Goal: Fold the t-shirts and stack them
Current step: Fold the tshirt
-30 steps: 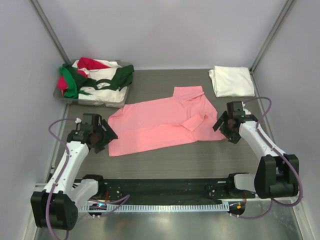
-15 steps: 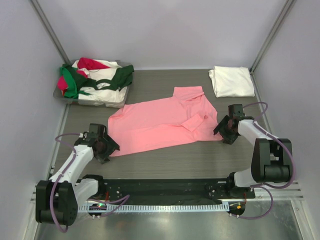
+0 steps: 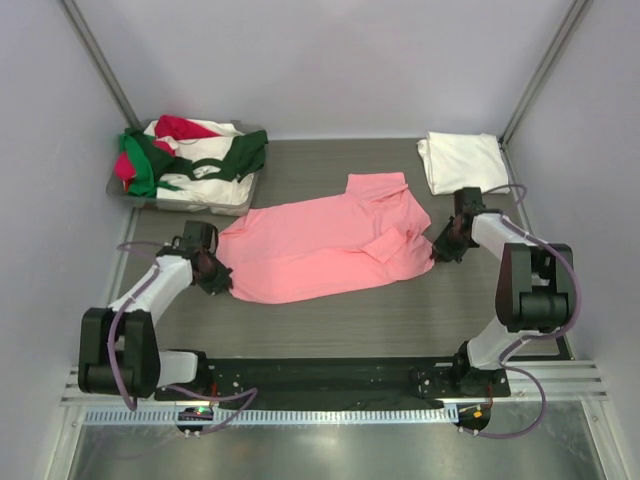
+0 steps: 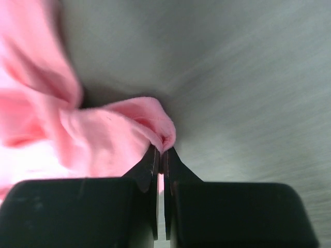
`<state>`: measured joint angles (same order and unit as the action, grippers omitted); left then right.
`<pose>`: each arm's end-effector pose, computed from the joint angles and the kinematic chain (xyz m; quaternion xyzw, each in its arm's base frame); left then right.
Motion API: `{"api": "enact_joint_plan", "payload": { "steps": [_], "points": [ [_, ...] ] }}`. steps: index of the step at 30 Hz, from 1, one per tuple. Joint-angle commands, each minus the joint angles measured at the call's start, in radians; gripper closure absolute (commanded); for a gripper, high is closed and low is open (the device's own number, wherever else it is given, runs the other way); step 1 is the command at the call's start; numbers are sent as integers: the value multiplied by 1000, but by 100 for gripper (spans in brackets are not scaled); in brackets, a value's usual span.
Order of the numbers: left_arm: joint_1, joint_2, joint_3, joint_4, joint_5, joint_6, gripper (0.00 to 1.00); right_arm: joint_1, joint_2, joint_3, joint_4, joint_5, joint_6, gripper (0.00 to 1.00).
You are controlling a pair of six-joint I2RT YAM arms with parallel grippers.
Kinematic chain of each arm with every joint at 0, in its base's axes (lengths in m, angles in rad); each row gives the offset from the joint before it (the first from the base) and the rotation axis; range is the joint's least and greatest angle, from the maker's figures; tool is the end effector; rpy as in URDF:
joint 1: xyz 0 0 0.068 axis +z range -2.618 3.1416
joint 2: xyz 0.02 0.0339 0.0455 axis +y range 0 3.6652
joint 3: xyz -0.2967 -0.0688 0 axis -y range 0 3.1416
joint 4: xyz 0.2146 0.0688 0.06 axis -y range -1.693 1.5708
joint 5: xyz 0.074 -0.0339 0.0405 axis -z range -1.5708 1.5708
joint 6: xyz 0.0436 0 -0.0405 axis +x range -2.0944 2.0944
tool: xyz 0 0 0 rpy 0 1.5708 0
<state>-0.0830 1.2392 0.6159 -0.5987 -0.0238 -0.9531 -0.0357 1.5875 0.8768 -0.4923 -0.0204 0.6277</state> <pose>0.1724 -0.0133 0.2070 -0.4169 0.8922 -0.0757 0.1565 0.2689 -0.0087 0.2059 0.3184 0.9301 0.0629 0.1720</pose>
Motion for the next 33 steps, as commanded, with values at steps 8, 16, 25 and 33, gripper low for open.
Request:
{"api": "enact_joint_plan", "payload": {
  "steps": [8,16,25,33],
  "points": [
    [66,-118,382,-236,-50,47,100,-50,-279,322,-344,126,-17,99],
    [71,-300,-132,-58,91,-116,100,-52,-538,-232,-259,68,108,99],
    [71,-376,-233,-27,124,-219,100,-52,-715,-305,-292,34,270,99],
    [71,-466,-245,-110,131,-219,98,-52,-823,-371,-370,-44,283,90]
  ]
}}
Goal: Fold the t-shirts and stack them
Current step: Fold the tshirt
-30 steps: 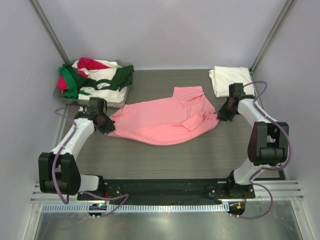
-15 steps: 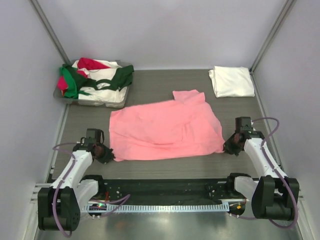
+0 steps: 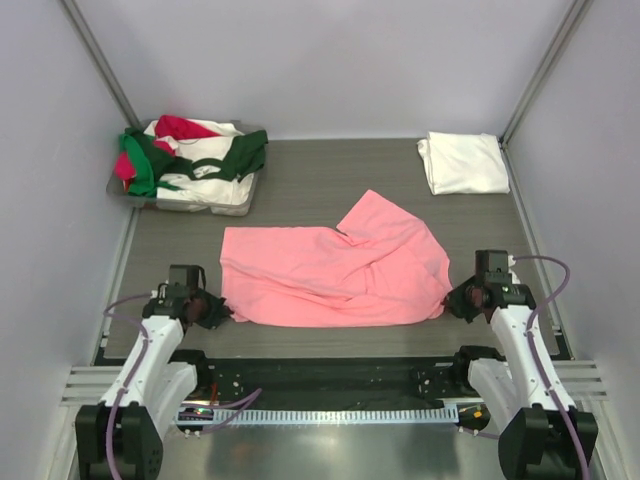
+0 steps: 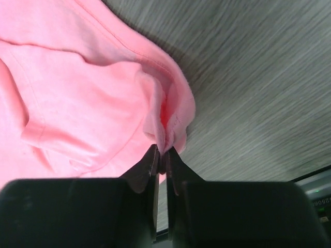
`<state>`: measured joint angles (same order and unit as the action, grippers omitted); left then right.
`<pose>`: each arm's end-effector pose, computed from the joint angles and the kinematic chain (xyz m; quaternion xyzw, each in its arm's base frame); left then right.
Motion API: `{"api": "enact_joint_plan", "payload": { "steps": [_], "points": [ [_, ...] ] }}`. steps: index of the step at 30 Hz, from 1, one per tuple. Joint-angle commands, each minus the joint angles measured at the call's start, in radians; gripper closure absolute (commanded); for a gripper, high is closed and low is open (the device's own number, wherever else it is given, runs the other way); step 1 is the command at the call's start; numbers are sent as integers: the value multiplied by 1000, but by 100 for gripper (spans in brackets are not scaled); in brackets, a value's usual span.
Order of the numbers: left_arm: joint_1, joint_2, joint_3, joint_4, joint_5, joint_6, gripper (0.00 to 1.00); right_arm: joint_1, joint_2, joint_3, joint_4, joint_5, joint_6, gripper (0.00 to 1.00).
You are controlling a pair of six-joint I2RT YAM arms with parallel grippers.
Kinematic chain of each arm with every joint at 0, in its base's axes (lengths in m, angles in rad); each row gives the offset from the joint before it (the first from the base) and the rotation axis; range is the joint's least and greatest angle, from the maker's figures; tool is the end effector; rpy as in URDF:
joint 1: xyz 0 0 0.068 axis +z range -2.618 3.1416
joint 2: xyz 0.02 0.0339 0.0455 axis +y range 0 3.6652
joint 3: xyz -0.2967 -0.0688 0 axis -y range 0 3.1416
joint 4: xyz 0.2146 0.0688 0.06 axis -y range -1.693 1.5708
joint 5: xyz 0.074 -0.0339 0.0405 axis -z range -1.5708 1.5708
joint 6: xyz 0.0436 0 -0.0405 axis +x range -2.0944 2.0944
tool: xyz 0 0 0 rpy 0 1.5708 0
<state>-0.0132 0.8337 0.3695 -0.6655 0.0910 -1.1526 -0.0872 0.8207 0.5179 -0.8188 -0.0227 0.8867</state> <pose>0.0894 -0.0051 0.1846 -0.5174 0.8262 -0.1573 0.1580 0.0913 -0.0070 0.2179 0.4539 0.8627 0.0969 0.2008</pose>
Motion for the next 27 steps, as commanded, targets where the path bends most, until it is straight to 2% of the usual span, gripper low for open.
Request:
{"api": "enact_joint_plan", "payload": {
  "steps": [1,2,5,6,7,8,9,12,15,18,19,20,21,23,25,26,27],
  "points": [
    [1,-85,2,-58,15,-28,97,0,-75,-19,-63,-49,24,86],
    [1,-106,3,-90,16,-33,96,0,-110,-25,-66,-66,17,82],
    [1,-205,14,-152,42,-62,73,0,-173,-21,-111,-105,8,44],
    [1,-258,35,-172,46,-67,48,0,-186,-10,-144,-105,0,21],
    [1,-281,52,-196,43,-71,38,0,-192,4,-157,-102,-23,13],
    [1,-309,77,-239,36,-73,31,0,-199,17,-166,-108,-31,9],
    [1,-326,136,-261,29,-65,19,0,-213,46,-172,-112,-34,4],
    [1,-334,289,-325,-49,28,4,0,-218,131,-177,-112,-46,3],
    [1,-263,408,-329,-83,159,4,0,-158,209,-64,-158,-107,5],
    [1,-180,474,-263,-61,293,4,26,56,325,70,-206,-187,9],
    [1,-159,491,-253,-48,332,4,53,207,371,96,-191,-209,9],
    [1,-107,509,-255,-42,365,4,122,281,427,96,-163,-230,9],
    [1,-85,544,-264,-33,398,5,168,354,550,95,-75,-282,9],
    [1,-45,572,-307,-54,487,6,258,580,746,87,-25,-330,9],
    [1,-25,579,-330,-77,539,8,290,731,879,80,55,-379,9],
    [1,-28,574,-330,-82,553,8,312,871,1010,78,66,-393,11],
    [1,-51,557,-329,-83,563,7,323,935,1080,73,81,-406,11]
  ]
}}
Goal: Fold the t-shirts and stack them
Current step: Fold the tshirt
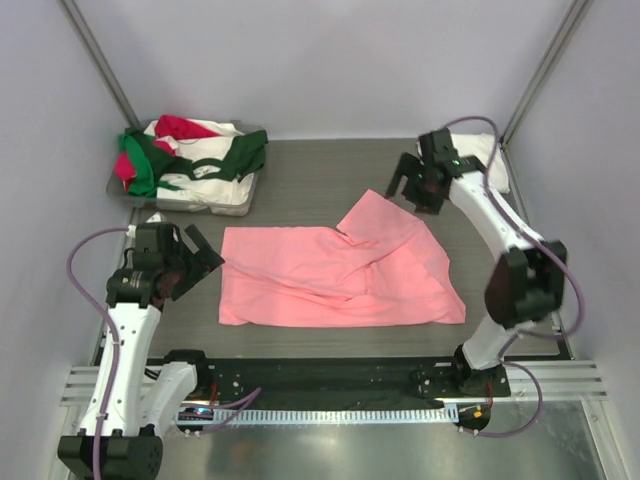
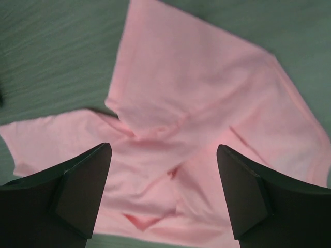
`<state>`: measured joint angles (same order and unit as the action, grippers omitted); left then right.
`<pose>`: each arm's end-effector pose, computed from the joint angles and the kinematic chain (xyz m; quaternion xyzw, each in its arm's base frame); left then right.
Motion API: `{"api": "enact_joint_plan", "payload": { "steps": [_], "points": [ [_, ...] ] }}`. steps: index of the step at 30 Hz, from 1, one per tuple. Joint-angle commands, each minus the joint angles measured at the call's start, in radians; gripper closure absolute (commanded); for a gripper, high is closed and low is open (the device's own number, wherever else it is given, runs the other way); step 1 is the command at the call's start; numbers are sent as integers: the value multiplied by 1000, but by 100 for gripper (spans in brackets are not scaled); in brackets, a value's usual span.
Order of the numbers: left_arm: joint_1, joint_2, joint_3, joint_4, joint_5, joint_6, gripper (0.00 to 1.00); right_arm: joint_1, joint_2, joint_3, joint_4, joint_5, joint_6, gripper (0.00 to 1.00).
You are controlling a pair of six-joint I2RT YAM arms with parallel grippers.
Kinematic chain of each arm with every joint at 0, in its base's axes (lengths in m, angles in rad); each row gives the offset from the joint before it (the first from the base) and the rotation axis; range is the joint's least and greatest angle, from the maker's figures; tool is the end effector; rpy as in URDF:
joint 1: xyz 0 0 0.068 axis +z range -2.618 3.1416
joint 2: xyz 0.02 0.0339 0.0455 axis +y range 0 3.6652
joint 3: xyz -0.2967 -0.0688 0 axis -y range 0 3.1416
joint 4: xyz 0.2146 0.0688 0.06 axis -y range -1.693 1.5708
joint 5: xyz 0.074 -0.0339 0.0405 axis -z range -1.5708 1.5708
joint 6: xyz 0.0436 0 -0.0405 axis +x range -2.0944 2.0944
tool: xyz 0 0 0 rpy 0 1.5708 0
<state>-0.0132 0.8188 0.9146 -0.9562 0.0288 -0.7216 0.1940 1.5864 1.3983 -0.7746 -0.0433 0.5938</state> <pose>0.1019 -0.0026 0.3213 -0.3205 0.8810 -0.1375 0.3197 0.3076 0.0624 0.3325 0.1831 0.9362 0.1339 0.2685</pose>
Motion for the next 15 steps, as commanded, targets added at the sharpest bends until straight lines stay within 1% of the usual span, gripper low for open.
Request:
{"api": "enact_joint_plan", "payload": {
  "steps": [1,2,4,5,6,8,9,10,12,13,15],
  "points": [
    [1,-46,3,-36,-21,125,6,54,231,268,5,147,-135,12],
    [1,-58,-3,-20,-9,129,6,62,348,391,-5,158,-140,12],
    [1,-73,-13,3,23,137,5,88,452,497,-11,189,-150,14],
    [1,-73,-16,17,28,134,5,93,498,598,-15,200,-160,15],
    [1,-69,-23,22,37,137,5,104,592,649,-21,209,-166,16],
    [1,-50,-20,19,57,142,5,122,679,749,-49,235,-190,18],
    [1,-44,-20,19,56,142,5,125,726,840,-69,243,-199,19],
    [1,-43,-20,19,57,142,5,134,797,881,-80,252,-209,20],
    [1,-49,-22,20,56,140,5,139,855,959,-83,261,-221,23],
    [1,-52,-25,25,51,137,5,140,898,975,-84,267,-223,24],
    [1,-67,-28,28,40,134,5,145,920,987,-77,287,-230,26]
  ]
}}
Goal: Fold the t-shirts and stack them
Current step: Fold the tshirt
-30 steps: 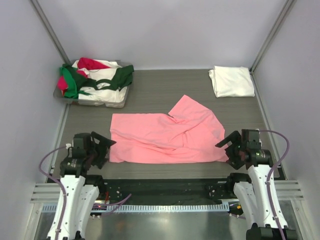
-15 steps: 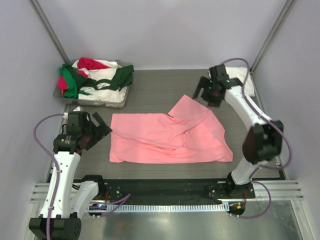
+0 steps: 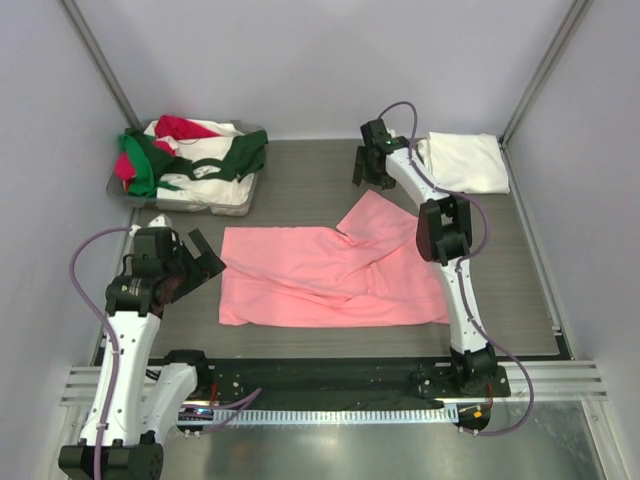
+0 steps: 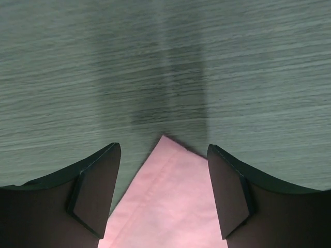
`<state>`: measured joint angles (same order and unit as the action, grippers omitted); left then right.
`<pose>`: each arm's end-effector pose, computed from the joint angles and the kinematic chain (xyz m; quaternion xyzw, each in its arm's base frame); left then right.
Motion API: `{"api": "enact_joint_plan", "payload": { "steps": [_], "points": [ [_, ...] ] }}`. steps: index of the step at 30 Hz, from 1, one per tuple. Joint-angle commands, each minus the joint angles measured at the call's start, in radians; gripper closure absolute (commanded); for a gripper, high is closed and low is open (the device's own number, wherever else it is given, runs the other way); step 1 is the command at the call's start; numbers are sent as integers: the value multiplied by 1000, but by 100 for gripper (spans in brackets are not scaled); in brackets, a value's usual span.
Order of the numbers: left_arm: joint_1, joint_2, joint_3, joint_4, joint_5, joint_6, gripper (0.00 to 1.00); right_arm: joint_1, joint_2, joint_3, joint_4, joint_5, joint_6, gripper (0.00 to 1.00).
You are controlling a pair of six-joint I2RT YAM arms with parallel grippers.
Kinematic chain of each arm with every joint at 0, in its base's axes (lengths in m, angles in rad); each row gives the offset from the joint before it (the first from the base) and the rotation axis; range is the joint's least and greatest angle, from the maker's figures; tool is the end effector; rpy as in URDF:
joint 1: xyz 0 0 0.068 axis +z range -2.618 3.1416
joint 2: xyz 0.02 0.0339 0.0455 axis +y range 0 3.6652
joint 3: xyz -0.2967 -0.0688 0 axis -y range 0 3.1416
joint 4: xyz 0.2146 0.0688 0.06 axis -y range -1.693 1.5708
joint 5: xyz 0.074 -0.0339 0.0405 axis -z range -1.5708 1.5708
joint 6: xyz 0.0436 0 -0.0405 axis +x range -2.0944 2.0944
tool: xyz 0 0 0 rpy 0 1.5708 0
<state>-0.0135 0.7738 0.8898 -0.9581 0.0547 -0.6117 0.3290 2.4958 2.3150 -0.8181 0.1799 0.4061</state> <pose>0.0922 -0.0036 0.3176 -0.2659 0.8954 -0.1339 0.3311 0.5156 0.1678 0.2142 0.0621 0.9538 0.0205 0.2931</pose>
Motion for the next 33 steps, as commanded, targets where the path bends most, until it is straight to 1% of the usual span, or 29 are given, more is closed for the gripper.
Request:
{"api": "enact_joint_plan", "payload": {
  "steps": [1,4,7,8,10,11,12,13,14,17,19,22,24,27,29,32,33],
  "points": [
    [1,-27,-5,32,13,21,5,10,21,69,-30,70,-49,27],
    [1,-34,-8,35,16,20,5,15,52,66,-24,79,-59,30],
    [1,-30,-8,33,17,20,5,21,63,40,-20,95,-64,38],
    [1,-30,-8,33,16,20,5,22,60,12,-18,96,-64,42],
    [1,-27,-8,33,13,20,5,28,38,-25,-3,104,-58,47],
    [1,-27,-8,32,14,18,5,30,31,-66,7,105,-58,55],
    [1,-28,-8,30,13,18,5,33,17,-80,11,110,-56,60],
    [1,-28,-9,33,11,18,5,33,11,-94,17,113,-58,71],
    [1,-27,-11,32,7,15,5,35,5,-118,20,110,-58,76],
    [1,-7,-15,35,-24,4,5,33,-14,-152,48,113,-69,99],
    [1,19,-17,48,-44,-5,5,18,-20,-141,57,119,-73,99],
    [1,113,-15,99,-81,-6,6,-17,-53,-98,51,171,-46,99],
    [1,194,3,131,-85,-6,7,-68,-84,-72,54,206,-6,99],
    [1,291,18,231,-101,-26,7,-123,-136,-39,59,228,17,99],
    [1,352,40,298,-107,-46,10,-137,-156,-20,63,210,14,99],
    [1,499,83,380,-105,-68,14,-143,-155,-17,60,182,-4,99],
    [1,584,98,398,-108,-69,15,-142,-156,-25,60,182,-4,99]
  ]
}}
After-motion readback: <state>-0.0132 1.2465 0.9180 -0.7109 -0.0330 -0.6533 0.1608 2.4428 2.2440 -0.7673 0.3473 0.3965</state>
